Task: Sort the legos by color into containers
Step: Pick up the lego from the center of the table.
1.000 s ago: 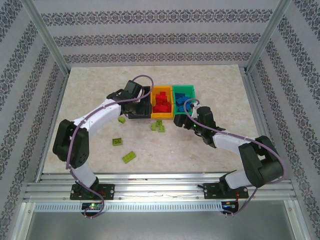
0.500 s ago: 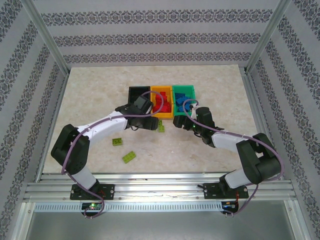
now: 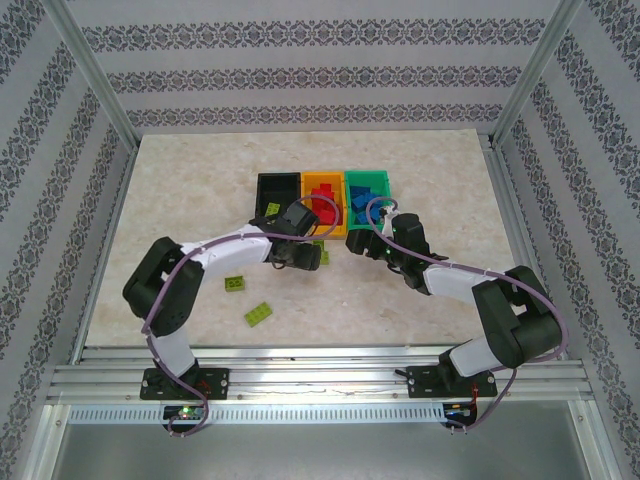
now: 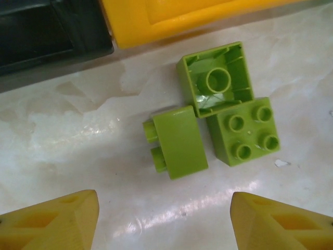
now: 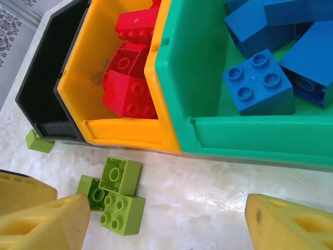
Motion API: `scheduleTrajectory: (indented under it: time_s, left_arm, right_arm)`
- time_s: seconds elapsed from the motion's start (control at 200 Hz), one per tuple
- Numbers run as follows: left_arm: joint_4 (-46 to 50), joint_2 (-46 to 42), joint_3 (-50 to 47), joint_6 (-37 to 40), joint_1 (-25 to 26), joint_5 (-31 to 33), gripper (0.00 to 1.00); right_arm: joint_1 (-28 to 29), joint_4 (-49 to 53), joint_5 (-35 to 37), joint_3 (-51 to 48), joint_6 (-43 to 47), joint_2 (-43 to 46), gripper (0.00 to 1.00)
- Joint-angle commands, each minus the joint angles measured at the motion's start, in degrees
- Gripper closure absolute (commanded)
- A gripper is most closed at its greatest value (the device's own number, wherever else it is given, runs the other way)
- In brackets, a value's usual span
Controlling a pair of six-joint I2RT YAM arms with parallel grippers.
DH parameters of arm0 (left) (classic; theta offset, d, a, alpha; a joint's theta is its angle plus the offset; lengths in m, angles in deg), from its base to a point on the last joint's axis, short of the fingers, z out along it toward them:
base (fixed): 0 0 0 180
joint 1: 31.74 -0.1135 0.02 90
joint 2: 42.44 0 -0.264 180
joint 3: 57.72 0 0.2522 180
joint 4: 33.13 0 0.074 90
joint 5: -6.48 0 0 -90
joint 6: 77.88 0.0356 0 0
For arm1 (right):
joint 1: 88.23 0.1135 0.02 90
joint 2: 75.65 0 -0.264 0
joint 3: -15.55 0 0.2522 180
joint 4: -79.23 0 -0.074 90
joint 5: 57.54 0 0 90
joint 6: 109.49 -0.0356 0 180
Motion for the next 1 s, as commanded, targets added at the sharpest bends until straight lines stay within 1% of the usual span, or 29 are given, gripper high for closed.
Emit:
scheduleTrajectory:
  time_s: [0.0, 0.12, 0.215, 0.325, 0.395, 0.63, 0.719, 0.824, 0.854, 0.994]
  left_arm:
    - [0.06, 2.10, 3.31, -1.56, 0.61, 0.39, 0.35]
    - [-0.45, 3.49, 4.05, -1.64, 0.57, -0.11, 0.36]
    - [2.50, 5.36, 6.74, -1.13, 0.59, 0.34, 0.37]
    - [2.94, 6.11, 7.44, -1.12, 0.52, 0.61, 0.43]
    - [3.01, 6.60, 7.88, -0.95, 0.52, 0.45, 0.50]
    - [3.34, 6.86, 7.89, -1.08, 0.52, 0.67, 0.54]
    - [3.96, 6.74, 7.93, -1.27, 0.52, 0.68, 0.61]
    - [3.09, 6.38, 7.33, -1.00, 0.52, 0.78, 0.63]
    - [3.40, 6.52, 7.50, -0.88, 0.52, 0.88, 0.67]
    - [3.60, 6.36, 7.54, -1.12, 0.52, 0.66, 0.69]
  right_arm:
    - [-0.66, -1.28, -0.90, 0.11, -0.37, 0.31, 0.22]
    - [-0.84, -0.90, -1.02, 0.42, -0.25, 0.07, 0.22]
    - [-0.82, -1.24, -1.13, 0.13, -0.34, 0.40, 0.22]
    - [-1.01, -0.81, -0.96, 0.49, -0.22, -0.10, 0.22]
    - [-1.13, -0.87, -1.11, 0.40, -0.23, 0.13, 0.22]
    - [-1.37, -1.22, -1.48, 0.26, -0.47, 0.02, 0.22]
    - [-1.33, -1.36, -1.24, 0.15, -0.56, -0.06, 0.21]
    - [-1.41, -1.09, -1.47, 0.42, -0.52, -0.19, 0.21]
    - [-1.44, -1.22, -1.47, 0.26, -0.48, -0.02, 0.21]
    - [-1.50, -1.01, -1.17, 0.32, -0.39, -0.08, 0.21]
